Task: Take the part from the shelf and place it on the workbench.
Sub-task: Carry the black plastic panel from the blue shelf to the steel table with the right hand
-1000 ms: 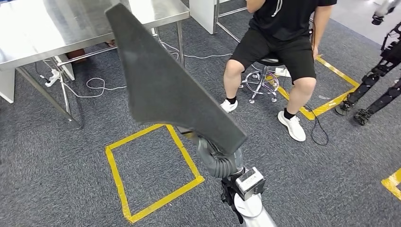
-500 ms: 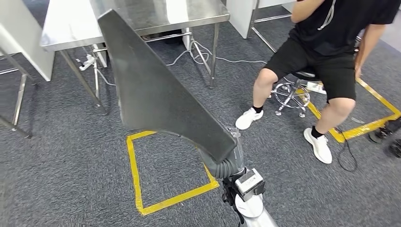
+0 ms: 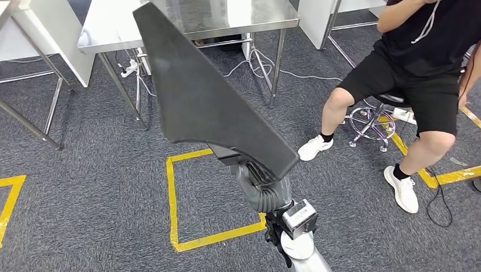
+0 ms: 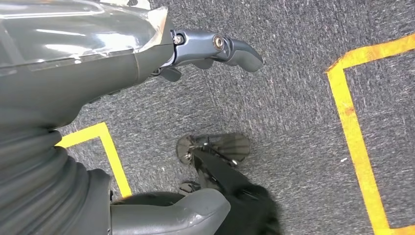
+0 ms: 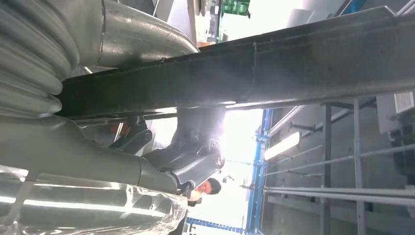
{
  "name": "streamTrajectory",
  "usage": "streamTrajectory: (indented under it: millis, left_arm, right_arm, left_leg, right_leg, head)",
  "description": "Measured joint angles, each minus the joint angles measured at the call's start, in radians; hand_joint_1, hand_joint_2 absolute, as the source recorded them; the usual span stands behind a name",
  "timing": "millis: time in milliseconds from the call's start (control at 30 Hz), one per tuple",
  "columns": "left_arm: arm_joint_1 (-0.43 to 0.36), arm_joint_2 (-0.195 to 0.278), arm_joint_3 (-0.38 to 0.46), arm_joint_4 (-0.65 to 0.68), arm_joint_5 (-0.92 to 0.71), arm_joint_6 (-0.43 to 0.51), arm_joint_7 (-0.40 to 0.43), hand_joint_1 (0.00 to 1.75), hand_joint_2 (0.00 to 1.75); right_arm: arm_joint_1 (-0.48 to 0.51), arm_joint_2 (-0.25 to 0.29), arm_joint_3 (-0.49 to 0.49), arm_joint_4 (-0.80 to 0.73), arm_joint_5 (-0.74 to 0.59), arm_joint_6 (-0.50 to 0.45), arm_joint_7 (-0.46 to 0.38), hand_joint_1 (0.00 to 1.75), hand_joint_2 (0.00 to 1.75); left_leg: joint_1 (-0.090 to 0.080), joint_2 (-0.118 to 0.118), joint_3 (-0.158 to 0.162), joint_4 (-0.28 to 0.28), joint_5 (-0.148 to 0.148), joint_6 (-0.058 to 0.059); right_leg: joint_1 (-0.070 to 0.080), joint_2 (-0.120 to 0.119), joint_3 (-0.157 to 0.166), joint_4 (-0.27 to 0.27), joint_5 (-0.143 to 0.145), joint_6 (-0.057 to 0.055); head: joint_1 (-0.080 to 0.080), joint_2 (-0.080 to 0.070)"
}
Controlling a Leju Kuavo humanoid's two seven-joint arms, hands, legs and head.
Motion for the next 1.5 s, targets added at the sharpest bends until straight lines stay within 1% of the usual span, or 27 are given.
streamTrajectory:
  millis: [33, 67, 133, 167, 200, 233, 300, 333, 367, 400, 467, 500, 533, 567, 667, 800, 900, 1100, 1167, 1233, 1300, 1333, 1367, 1400, 1433, 1467, 1500]
  left_arm:
    - [-0.001, 0.0, 0.0, 0.0, 0.0, 0.0, 0.0, 0.0, 1.75]
    - [-0.003, 0.0, 0.0, 0.0, 0.0, 0.0, -0.001, 0.0, 1.75]
    - [-0.003, 0.0, 0.0, 0.0, 0.0, 0.0, -0.001, 0.0, 1.75]
    - [-0.003, 0.0, 0.0, 0.0, 0.0, 0.0, -0.001, 0.0, 1.75]
    - [-0.003, 0.0, 0.001, 0.0, 0.0, 0.0, -0.001, 0.0, 1.75]
    - [-0.004, -0.001, 0.001, 0.0, 0.0, 0.0, -0.002, 0.0, 1.75]
    - [-0.006, 0.0, 0.001, 0.0, 0.0, 0.0, -0.002, 0.0, 1.75]
    - [-0.006, 0.0, 0.001, 0.0, 0.0, 0.0, -0.002, 0.0, 1.75]
    - [-0.006, 0.0, 0.001, 0.0, 0.0, 0.0, -0.002, 0.0, 1.75]
    - [-0.005, -0.001, 0.001, 0.0, -0.001, 0.0, -0.002, 0.0, 1.75]
    - [-0.004, -0.001, 0.001, 0.0, -0.001, -0.001, -0.002, 0.0, 1.75]
    - [-0.004, -0.002, 0.001, 0.0, -0.001, -0.001, -0.002, 0.0, 1.75]
    - [-0.005, -0.002, 0.001, 0.0, -0.002, -0.001, -0.002, 0.0, 1.75]
    - [-0.004, -0.001, 0.001, 0.0, -0.003, -0.002, -0.002, 0.0, 1.75]
    - [-0.004, 0.0, 0.002, 0.0, -0.01, 0.0, -0.001, 0.0, 1.75]
    - [-0.004, -0.001, 0.001, 0.0, -0.023, 0.018, 0.009, 0.0, 1.75]
    - [-0.005, 0.0, 0.002, 0.0, -0.024, 0.024, 0.012, 0.0, 1.75]
    - [-0.005, 0.001, 0.002, 0.0, -0.024, 0.024, 0.014, 0.0, 1.75]
    - [-0.005, 0.001, 0.002, 0.0, -0.025, 0.024, 0.014, 0.0, 1.75]
    - [-0.006, 0.0, 0.002, 0.0, -0.025, 0.024, 0.015, 0.0, 1.75]
    - [-0.006, -0.001, 0.002, 0.0, -0.025, 0.023, 0.016, 0.0, 1.75]
    - [-0.006, -0.001, 0.002, 0.0, -0.026, 0.023, 0.017, 0.0, 1.75]
    - [-0.006, -0.001, 0.002, 0.0, -0.028, 0.023, 0.017, 0.0, 1.75]
    - [-0.005, -0.001, 0.002, 0.0, -0.029, 0.023, 0.017, 0.0, 1.75]
    - [-0.005, -0.002, 0.002, 0.0, -0.031, 0.022, 0.017, 0.0, 1.75]
    - [-0.005, -0.002, 0.002, 0.0, -0.033, 0.022, 0.017, 0.0, 1.75]
    - [-0.005, -0.003, 0.002, 0.0, -0.033, 0.022, 0.017, 0.0, 1.75]
  right_arm:
    - [0.0, 0.0, 0.0, 0.0, 0.0, 0.0, 0.0, 1.71, 1.75]
    - [0.0, 0.0, 0.0, 0.0, 0.0, 0.0, 0.0, 1.71, 1.75]
    - [-0.001, 0.001, 0.002, 0.0, 0.0, 0.0, 0.0, 1.71, 1.75]
    - [-0.001, 0.001, 0.003, 0.0, 0.0, 0.0, 0.0, 1.71, 1.75]
    - [-0.002, 0.002, 0.004, 0.0, 0.0, 0.0, 0.0, 1.71, 1.75]
    - [-0.002, 0.001, 0.004, 0.0, 0.0, 0.0, 0.0, 1.71, 1.75]
    - [0.0, -0.003, 0.004, 0.001, 0.001, -0.002, -0.001, 1.71, 1.75]
    - [0.002, -0.005, 0.004, 0.002, 0.001, -0.004, -0.002, 1.71, 1.75]
    - [0.003, -0.007, 0.004, 0.003, 0.002, -0.005, -0.002, 1.71, 1.75]
    - [0.004, -0.008, 0.004, 0.004, 0.002, -0.007, -0.003, 1.71, 1.75]
    - [0.002, -0.009, 0.004, 0.004, 0.002, -0.014, -0.003, 1.71, 1.75]
    - [0.001, -0.009, 0.004, 0.004, 0.002, -0.018, -0.002, 1.71, 1.75]
    - [0.0, -0.009, 0.005, 0.004, 0.002, -0.022, -0.001, 1.71, 1.75]
    - [-0.001, -0.008, 0.005, 0.004, 0.003, -0.024, 0.0, 1.71, 1.75]
    - [-0.004, -0.007, 0.005, 0.004, 0.002, -0.032, 0.003, 1.71, 1.75]
    - [-0.009, -0.007, 0.005, 0.004, 0.001, -0.038, 0.012, 1.71, 1.75]
    - [-0.014, -0.004, 0.005, 0.006, 0.001, -0.038, 0.018, 1.71, 1.75]
    - [-0.017, 0.003, 0.005, 0.01, 0.001, -0.038, 0.02, 1.71, 1.75]
    - [-0.019, 0.008, 0.005, 0.01, 0.001, -0.038, 0.02, 1.71, 1.75]
    - [-0.022, 0.01, 0.005, 0.01, 0.0, -0.038, 0.021, 1.71, 1.75]
    - [-0.024, 0.008, 0.005, 0.013, 0.001, -0.038, 0.021, 1.71, 1.75]
    - [-0.023, 0.006, 0.005, 0.015, 0.001, -0.038, 0.021, 1.71, 1.75]
    - [-0.021, 0.004, 0.005, 0.017, 0.001, -0.038, 0.021, 1.71, 1.75]
    - [-0.02, 0.002, 0.005, 0.019, 0.001, -0.038, 0.021, 1.71, 1.75]
    - [-0.02, 0.001, 0.005, 0.02, 0.001, -0.038, 0.021, 1.71, 1.75]
    - [-0.02, 0.0, 0.005, 0.02, 0.001, -0.038, 0.021, 1.71, 1.75]
    - [-0.02, 0.0, 0.005, 0.021, 0.001, -0.038, 0.021, 1.71, 1.75]
  left_leg:
    - [-0.004, 0.011, 0.018, -0.035, 0.009, 0.005]
    - [-0.007, 0.014, 0.022, -0.046, 0.009, 0.01]
    - [-0.008, -0.007, 0.023, -0.052, 0.013, 0.021]
    - [-0.006, -0.016, 0.028, -0.06, 0.017, 0.028]
    - [-0.003, -0.025, 0.034, -0.067, 0.022, 0.035]
    - [0.001, -0.035, 0.039, -0.074, 0.026, 0.04]
    - [0.0, -0.054, 0.04, -0.075, 0.028, 0.044]
    - [0.0, -0.065, 0.039, -0.074, 0.028, 0.044]
    - [0.0, -0.073, 0.039, -0.074, 0.028, 0.044]
    - [0.0, -0.081, 0.04, -0.074, 0.027, 0.043]
    - [0.0, -0.094, 0.043, -0.072, 0.025, 0.038]
    - [-0.002, -0.099, 0.043, -0.069, 0.021, 0.033]
    - [-0.004, -0.102, 0.042, -0.065, 0.018, 0.029]
    - [-0.006, -0.103, 0.04, -0.062, 0.015, 0.03]
    - [-0.005, -0.1, 0.038, -0.06, 0.014, 0.044]
    - [-0.002, -0.099, 0.042, -0.065, 0.015, 0.043]
    - [-0.001, -0.099, 0.042, -0.064, 0.014, 0.043]
    - [-0.003, -0.099, 0.038, -0.06, 0.01, 0.045]
    - [-0.001, -0.097, 0.047, -0.077, 0.016, 0.045]
    - [0.005, -0.093, 0.061, -0.098, 0.026, 0.046]
    - [0.006, -0.09, 0.063, -0.102, 0.028, 0.046]
    - [0.006, -0.089, 0.063, -0.101, 0.028, 0.046]
    - [0.006, -0.089, 0.063, -0.101, 0.026, 0.044]
    - [0.007, -0.09, 0.064, -0.1, 0.024, 0.041]
    - [0.008, -0.092, 0.066, -0.098, 0.021, 0.037]
    - [0.01, -0.093, 0.067, -0.092, 0.016, 0.03]
    - [0.01, -0.095, 0.067, -0.086, 0.009, 0.021]
  right_leg:
    - [0.004, -0.006, 0.002, 0.0, -0.003, 0.004]
    - [0.006, -0.013, 0.004, -0.001, -0.004, 0.008]
    - [0.009, -0.025, 0.007, -0.003, -0.008, 0.02]
    - [0.009, -0.019, 0.007, 0.003, -0.015, 0.024]
    - [0.009, -0.002, 0.001, 0.025, -0.028, 0.026]
    - [0.008, 0.02, -0.019, 0.071, -0.051, 0.024]
    - [0.002, 0.057, -0.085, 0.207, -0.104, 0.018]
    - [0.001, 0.063, -0.118, 0.263, -0.119, 0.02]
    - [0.0, 0.065, -0.134, 0.284, -0.119, 0.026]
    - [-0.001, 0.066, -0.13, 0.261, -0.099, 0.035]
    - [-0.004, 0.068, -0.075, 0.124, -0.033, 0.053]
    - [-0.005, 0.07, -0.046, 0.057, -0.005, 0.055]
    - [-0.007, 0.072, -0.028, 0.014, 0.014, 0.051]
    - [-0.008, 0.073, -0.02, -0.005, 0.022, 0.046]
    - [-0.006, 0.074, -0.02, -0.006, 0.027, 0.035]
    - [-0.001, 0.076, -0.02, -0.006, 0.027, 0.03]
    - [-0.003, 0.077, -0.02, -0.006, 0.027, 0.026]
    - [-0.005, 0.077, -0.02, -0.009, 0.028, 0.027]
    - [-0.003, 0.076, -0.021, -0.007, 0.025, 0.031]
    - [-0.002, 0.075, -0.048, 0.048, -0.003, 0.031]
    - [-0.005, 0.075, -0.113, 0.176, -0.056, 0.029]
    - [-0.007, 0.075, -0.145, 0.237, -0.076, 0.031]
    - [-0.009, 0.075, -0.163, 0.268, -0.082, 0.038]
    - [-0.012, 0.075, -0.16, 0.258, -0.071, 0.048]
    - [-0.015, 0.075, -0.135, 0.207, -0.046, 0.059]
    - [-0.02, 0.075, -0.098, 0.13, -0.016, 0.069]
    - [-0.022, 0.076, -0.062, 0.062, 0.007, 0.071]
  head:
    - [0.001, 0.0]
    - [0.002, 0.0]
    - [0.003, 0.0]
    - [0.004, 0.0]
    - [0.004, 0.0]
    - [0.007, 0.0]
    - [0.01, 0.0]
    - [0.013, 0.0]
    - [0.013, 0.0]
    - [0.013, 0.0]
    - [0.014, 0.0]
    - [0.014, 0.0]
    - [0.013, 0.0]
    - [0.012, 0.0]
    - [0.011, 0.0]
    - [0.012, 0.0]
    - [0.011, 0.0]
    - [0.012, 0.0]
    - [0.012, 0.0]
    - [0.014, 0.0]
    - [0.014, 0.0]
    - [0.014, 0.0]
    - [0.014, 0.0]
    - [0.014, 0.0]
    - [0.014, 0.0]
    - [0.014, 0.0]
    - [0.016, 0.0]
